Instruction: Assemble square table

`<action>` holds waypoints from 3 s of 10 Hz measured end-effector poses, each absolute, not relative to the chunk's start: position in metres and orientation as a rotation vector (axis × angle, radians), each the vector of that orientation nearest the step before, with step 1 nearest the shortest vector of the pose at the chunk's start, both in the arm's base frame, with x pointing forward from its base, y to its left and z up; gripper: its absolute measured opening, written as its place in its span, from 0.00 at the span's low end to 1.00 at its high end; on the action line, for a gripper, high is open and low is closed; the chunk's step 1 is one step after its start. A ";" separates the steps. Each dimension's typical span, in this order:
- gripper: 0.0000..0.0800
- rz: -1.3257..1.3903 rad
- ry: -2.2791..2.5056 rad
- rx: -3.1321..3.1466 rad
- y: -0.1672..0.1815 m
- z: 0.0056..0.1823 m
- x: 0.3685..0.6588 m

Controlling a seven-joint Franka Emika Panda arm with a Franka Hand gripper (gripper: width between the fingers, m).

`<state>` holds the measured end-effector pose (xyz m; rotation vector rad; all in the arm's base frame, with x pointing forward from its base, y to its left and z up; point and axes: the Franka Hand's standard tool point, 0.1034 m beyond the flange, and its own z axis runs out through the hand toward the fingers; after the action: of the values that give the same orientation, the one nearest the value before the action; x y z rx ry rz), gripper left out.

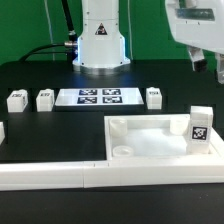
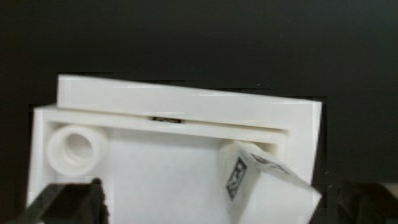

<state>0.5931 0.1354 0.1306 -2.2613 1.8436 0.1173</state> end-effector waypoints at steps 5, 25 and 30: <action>0.81 0.070 1.403 -2.570 0.145 0.111 0.567; 0.81 0.458 0.003 -3.018 0.103 0.053 0.417; 0.81 0.934 -0.036 -2.936 0.105 0.036 0.384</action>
Offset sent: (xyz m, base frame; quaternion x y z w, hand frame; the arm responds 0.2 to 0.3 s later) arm -0.0292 0.0237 -0.0298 -0.0045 0.0176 -0.1956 0.9805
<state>0.3839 0.1051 0.0363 -2.9364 -0.0358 0.9342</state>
